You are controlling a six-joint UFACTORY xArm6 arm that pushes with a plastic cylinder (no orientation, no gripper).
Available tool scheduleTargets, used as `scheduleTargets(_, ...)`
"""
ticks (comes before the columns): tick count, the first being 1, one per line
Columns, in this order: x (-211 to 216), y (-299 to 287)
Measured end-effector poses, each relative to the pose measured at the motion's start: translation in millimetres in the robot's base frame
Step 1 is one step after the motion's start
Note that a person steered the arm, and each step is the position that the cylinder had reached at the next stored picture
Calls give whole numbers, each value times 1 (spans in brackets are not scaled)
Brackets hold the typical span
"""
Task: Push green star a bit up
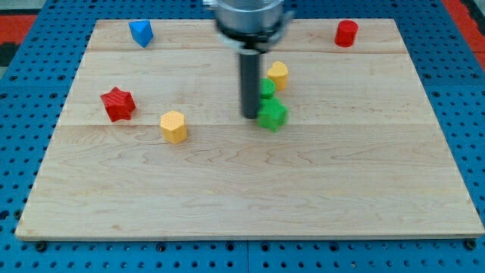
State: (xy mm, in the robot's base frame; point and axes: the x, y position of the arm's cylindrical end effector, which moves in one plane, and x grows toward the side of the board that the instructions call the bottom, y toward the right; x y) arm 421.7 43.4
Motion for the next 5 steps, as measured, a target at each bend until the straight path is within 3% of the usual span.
scheduleTargets(1,0,69)
scheduleTargets(2,48,30)
scheduleTargets(4,11,125)
scheduleTargets(5,26,162)
